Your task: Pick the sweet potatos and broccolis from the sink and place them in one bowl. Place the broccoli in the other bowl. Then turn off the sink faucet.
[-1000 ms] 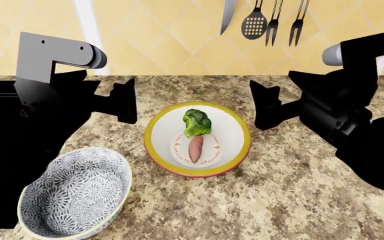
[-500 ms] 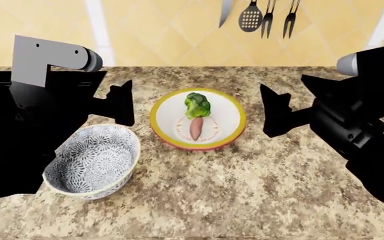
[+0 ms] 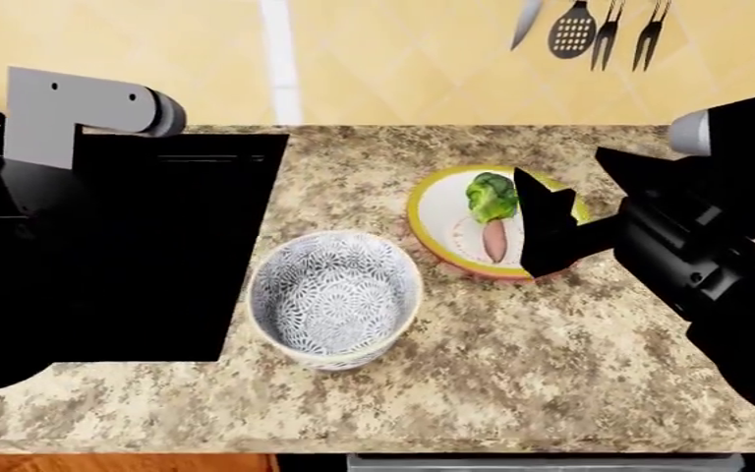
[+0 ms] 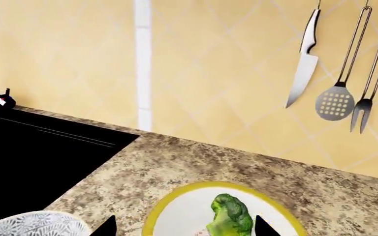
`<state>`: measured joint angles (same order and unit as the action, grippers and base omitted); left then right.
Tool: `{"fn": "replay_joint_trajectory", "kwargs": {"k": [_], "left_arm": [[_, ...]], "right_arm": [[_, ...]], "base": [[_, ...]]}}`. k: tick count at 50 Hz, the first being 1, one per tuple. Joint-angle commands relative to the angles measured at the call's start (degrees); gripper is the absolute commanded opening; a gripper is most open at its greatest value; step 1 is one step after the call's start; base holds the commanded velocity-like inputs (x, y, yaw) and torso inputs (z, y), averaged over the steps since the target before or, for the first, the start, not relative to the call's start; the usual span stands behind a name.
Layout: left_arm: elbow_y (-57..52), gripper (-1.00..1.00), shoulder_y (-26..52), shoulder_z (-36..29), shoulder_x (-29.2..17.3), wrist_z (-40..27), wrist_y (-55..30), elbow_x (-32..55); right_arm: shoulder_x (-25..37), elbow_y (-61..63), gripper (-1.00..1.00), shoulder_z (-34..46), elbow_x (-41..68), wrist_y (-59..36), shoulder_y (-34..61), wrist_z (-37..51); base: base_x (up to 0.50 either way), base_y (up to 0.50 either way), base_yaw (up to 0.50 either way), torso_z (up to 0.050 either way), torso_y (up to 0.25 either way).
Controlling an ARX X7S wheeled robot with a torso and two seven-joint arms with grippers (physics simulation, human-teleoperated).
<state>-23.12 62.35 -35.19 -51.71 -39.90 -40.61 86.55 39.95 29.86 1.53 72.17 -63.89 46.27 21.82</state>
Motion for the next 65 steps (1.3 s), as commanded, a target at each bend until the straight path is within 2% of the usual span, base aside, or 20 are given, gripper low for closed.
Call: {"fn": "replay_joint_trajectory", "kwargs": {"k": [1,42,65], "left_arm": [[-0.1,1.0,0.1,0.7,-0.8,-0.2,0.2,0.6],[-1.8,1.0,-3.1,0.7,-1.1,0.1,2.3,-0.6],[-1.8,1.0,-5.2,1.5,-2.1,0.2,3.9,-0.6]], "right_arm": [[0.5,0.8,1.0,-0.4,0.6,0.1,-0.4,0.8],[1.5,2.0,1.0,1.0,-0.8,0.7,-1.3,2.3],[1.6,1.6,1.0,1.9,-2.4,1.6,-2.4,2.5]], "base": [[-0.13,0.5,0.0,0.0,0.0],[0.0,0.5,0.0,0.0,0.0],[0.19,0.5,0.0,0.0,0.0]]}}
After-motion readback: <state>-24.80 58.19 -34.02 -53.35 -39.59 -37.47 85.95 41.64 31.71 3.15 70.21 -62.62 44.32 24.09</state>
